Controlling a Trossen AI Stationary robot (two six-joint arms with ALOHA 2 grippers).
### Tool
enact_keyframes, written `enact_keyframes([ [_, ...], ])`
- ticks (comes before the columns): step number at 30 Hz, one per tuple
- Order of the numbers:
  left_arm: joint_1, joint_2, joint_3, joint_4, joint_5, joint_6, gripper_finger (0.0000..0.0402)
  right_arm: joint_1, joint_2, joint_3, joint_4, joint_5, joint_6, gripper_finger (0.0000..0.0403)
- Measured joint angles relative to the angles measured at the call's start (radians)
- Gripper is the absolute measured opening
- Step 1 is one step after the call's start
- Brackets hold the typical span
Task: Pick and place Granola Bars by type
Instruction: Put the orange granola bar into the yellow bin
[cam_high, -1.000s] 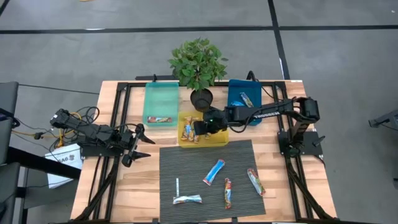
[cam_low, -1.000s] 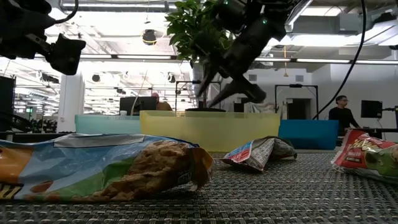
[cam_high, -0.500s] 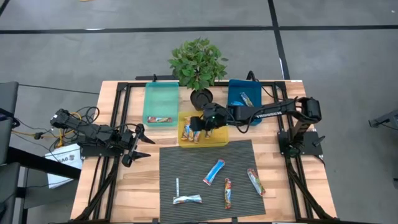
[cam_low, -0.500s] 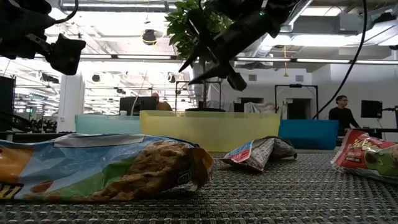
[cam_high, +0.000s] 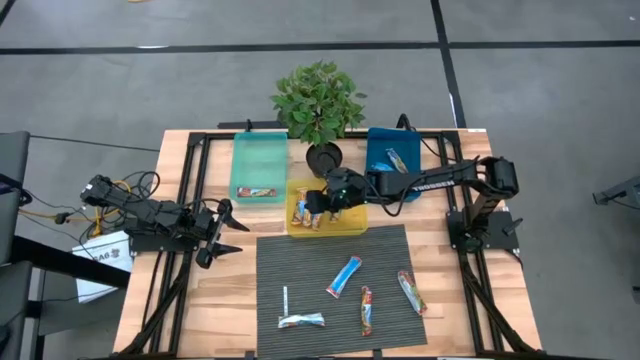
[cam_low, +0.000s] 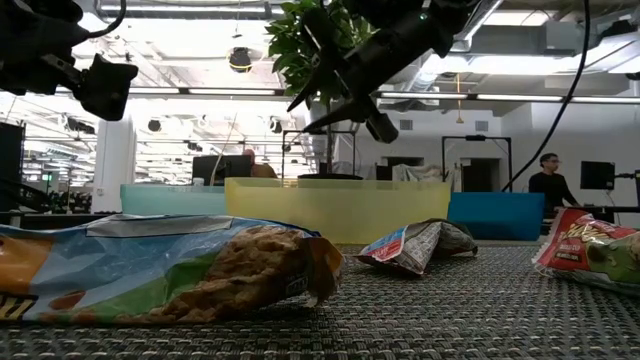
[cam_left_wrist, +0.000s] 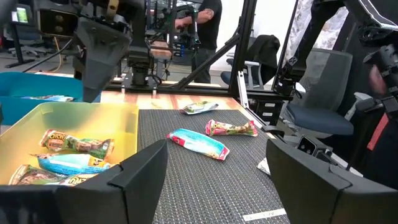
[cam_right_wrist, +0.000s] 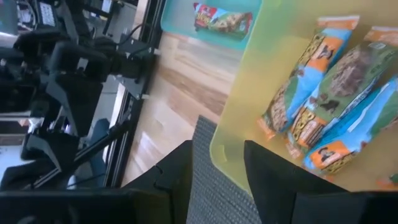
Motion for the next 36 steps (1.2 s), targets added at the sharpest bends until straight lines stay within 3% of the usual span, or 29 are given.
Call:
enact_keyframes([
  [9,0.0,0.0,0.0,0.0,0.0,0.0,0.0265,0.072,0.0,0.0,0.001,0.0,0.0,0.0137],
  [14,0.0,0.0,0.0,0.0,0.0,0.0,0.0265,0.12,0.0,0.0,0.034,0.072,0.067,0.0134],
  [22,0.0,0.0,0.0,0.0,0.0,0.0,0.0265,0.189,0.0,0.0,0.09,0.084,0.097,0.0135],
  [24,0.0,0.0,0.0,0.0,0.0,0.0,0.0265,0.206,0.001,0.0,0.09,0.083,0.025,0.0137],
  [32,0.0,0.0,0.0,0.0,0.0,0.0,0.0265,0.363,-0.018,0.001,0.08,0.075,-0.576,0.0135],
  [36,0.0,0.0,0.0,0.0,0.0,0.0,0.0265,0.439,-0.023,0.0,0.075,0.075,-0.776,0.0139],
])
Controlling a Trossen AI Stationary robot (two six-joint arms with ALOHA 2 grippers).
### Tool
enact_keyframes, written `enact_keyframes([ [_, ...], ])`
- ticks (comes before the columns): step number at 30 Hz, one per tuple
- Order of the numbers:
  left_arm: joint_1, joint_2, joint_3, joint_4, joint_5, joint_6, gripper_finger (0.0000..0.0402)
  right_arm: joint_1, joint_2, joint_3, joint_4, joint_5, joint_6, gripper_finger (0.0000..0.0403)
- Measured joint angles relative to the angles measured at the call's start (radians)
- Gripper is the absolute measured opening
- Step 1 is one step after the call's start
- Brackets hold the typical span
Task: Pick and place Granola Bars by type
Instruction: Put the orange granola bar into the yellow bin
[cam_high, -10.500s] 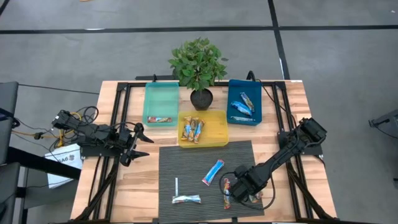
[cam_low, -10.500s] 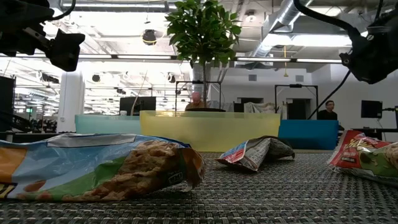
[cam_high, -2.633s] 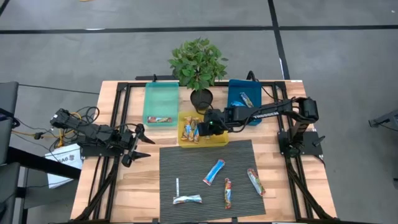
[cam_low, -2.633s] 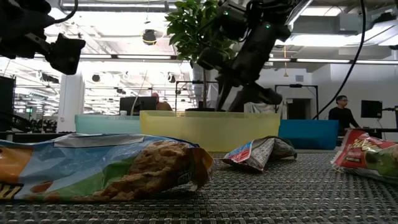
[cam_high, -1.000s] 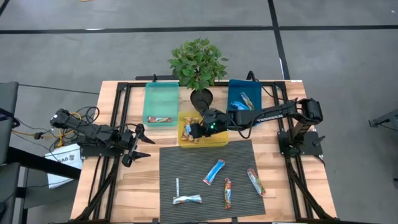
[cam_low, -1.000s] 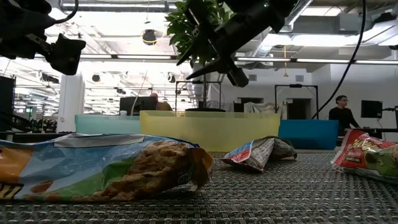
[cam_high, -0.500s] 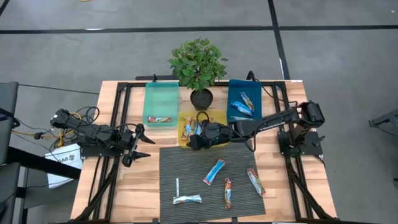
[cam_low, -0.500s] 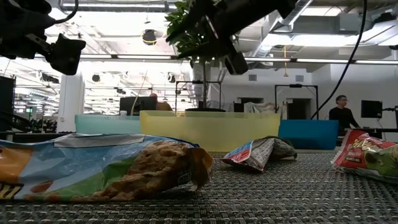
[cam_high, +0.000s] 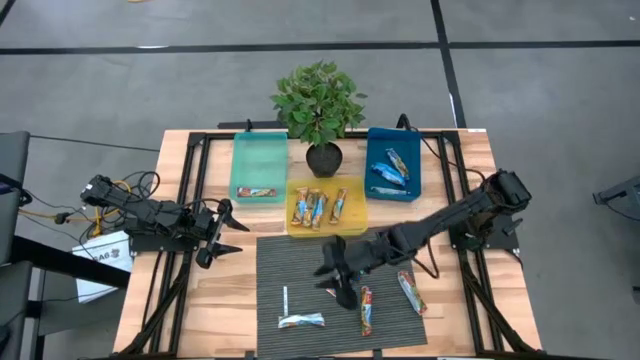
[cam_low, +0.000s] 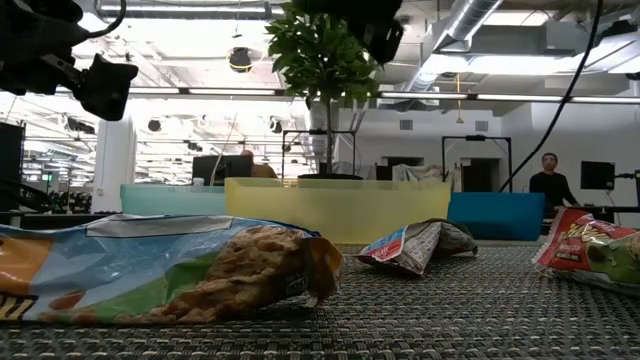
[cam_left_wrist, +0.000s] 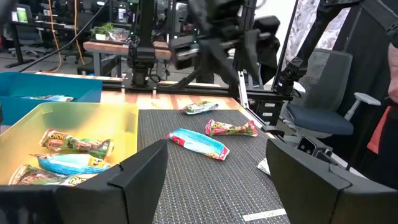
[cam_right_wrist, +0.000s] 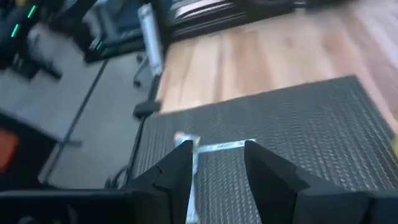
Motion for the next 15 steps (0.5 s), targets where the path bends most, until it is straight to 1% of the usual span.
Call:
enact_keyframes([
  [5,0.0,0.0,0.0,0.0,0.0,0.0,0.0265,0.08,0.0,0.041,-0.048,0.005,-0.122,0.0154],
  [7,0.0,0.0,0.0,0.0,0.0,0.0,0.0265,0.103,0.0,0.061,-0.066,0.023,-0.161,0.0164],
  [11,0.0,0.0,0.0,0.0,0.0,0.0,0.0265,0.133,0.0,0.109,-0.168,0.084,-0.203,0.0193],
  [15,0.0,0.0,0.0,0.0,0.0,0.0,0.0265,0.153,0.0,0.159,-0.302,0.179,-0.219,0.0221],
])
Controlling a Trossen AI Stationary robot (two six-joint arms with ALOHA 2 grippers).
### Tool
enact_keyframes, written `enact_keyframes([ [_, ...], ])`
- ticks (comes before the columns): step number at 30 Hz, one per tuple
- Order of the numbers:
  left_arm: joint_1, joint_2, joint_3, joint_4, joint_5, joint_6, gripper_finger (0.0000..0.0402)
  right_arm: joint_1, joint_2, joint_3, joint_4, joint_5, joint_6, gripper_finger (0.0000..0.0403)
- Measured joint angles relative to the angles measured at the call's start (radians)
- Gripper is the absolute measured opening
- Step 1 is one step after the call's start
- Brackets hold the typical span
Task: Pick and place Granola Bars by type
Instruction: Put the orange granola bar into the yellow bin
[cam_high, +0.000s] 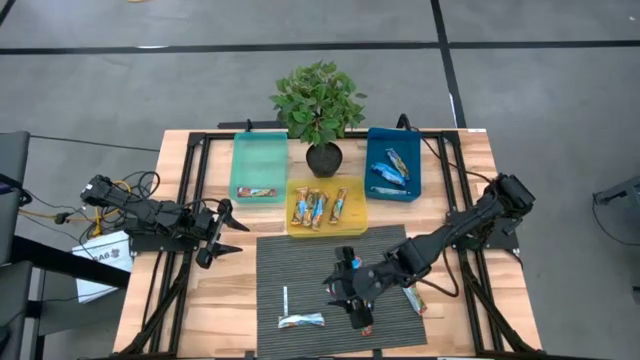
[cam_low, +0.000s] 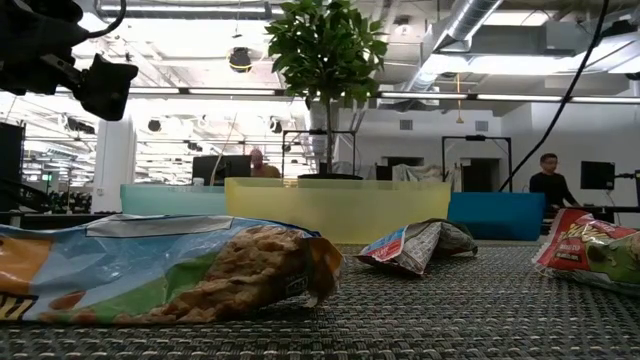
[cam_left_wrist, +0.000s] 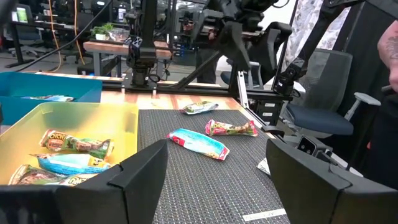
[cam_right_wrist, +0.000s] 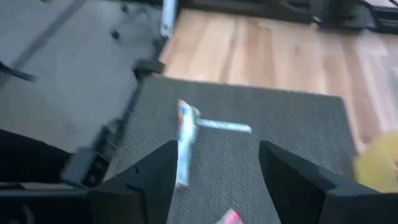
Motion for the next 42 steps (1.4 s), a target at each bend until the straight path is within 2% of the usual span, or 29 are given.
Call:
enact_keyframes([
  [6,0.0,0.0,0.0,0.0,0.0,0.0,0.0265,0.014,0.001,0.057,-0.107,0.035,0.009,0.0232],
  [15,0.0,0.0,0.0,0.0,0.0,0.0,0.0265,0.024,0.071,0.105,-0.133,0.031,0.068,0.0223],
  [17,0.0,0.0,0.0,0.0,0.0,0.0,0.0265,0.026,0.11,0.141,-0.095,0.032,0.074,0.0224],
  [20,0.0,0.0,0.0,0.0,0.0,0.0,0.0265,0.025,0.16,0.166,-0.154,0.027,0.092,0.0224],
  [30,0.0,0.0,0.0,0.002,0.0,0.0,0.0265,0.024,0.376,0.344,-0.133,-0.03,0.107,0.0223],
  [38,0.0,0.0,0.0,0.001,0.0,0.0,0.0265,0.033,0.483,0.418,-0.148,-0.074,0.113,0.0223],
  [42,0.0,0.0,0.0,0.001,-0.001,0.0,0.0265,0.041,0.496,0.421,-0.169,-0.076,0.113,0.0221],
])
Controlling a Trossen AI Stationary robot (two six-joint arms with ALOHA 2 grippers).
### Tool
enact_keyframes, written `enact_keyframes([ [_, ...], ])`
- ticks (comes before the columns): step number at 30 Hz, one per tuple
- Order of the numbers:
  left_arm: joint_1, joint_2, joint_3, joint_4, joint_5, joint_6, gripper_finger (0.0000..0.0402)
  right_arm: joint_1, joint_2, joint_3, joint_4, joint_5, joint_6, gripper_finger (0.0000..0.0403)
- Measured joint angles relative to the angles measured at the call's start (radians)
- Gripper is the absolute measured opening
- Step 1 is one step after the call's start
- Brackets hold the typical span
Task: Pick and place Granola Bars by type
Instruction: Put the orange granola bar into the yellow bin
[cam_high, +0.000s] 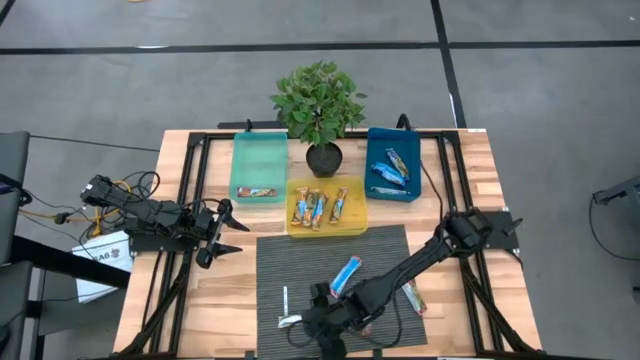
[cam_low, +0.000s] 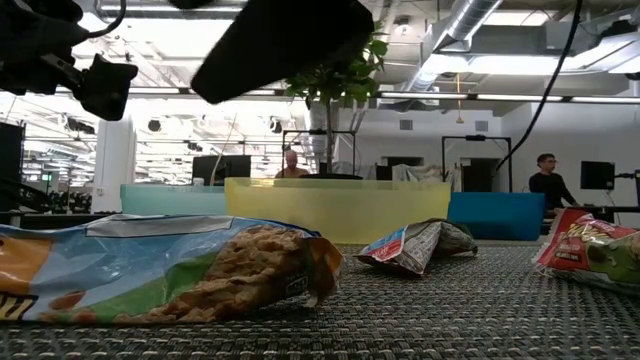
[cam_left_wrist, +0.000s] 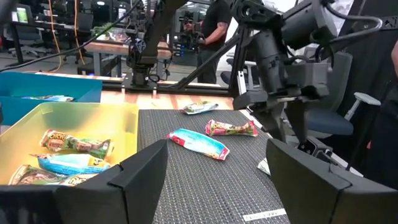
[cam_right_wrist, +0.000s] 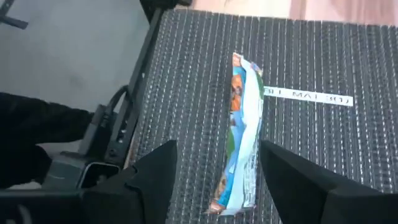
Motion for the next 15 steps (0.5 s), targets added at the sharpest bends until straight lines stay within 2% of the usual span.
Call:
enact_keyframes([
  [15,0.0,0.0,0.0,0.0,-0.001,0.0,0.0265,-0.025,0.061,-0.001,-0.032,0.002,0.0,0.0219],
])
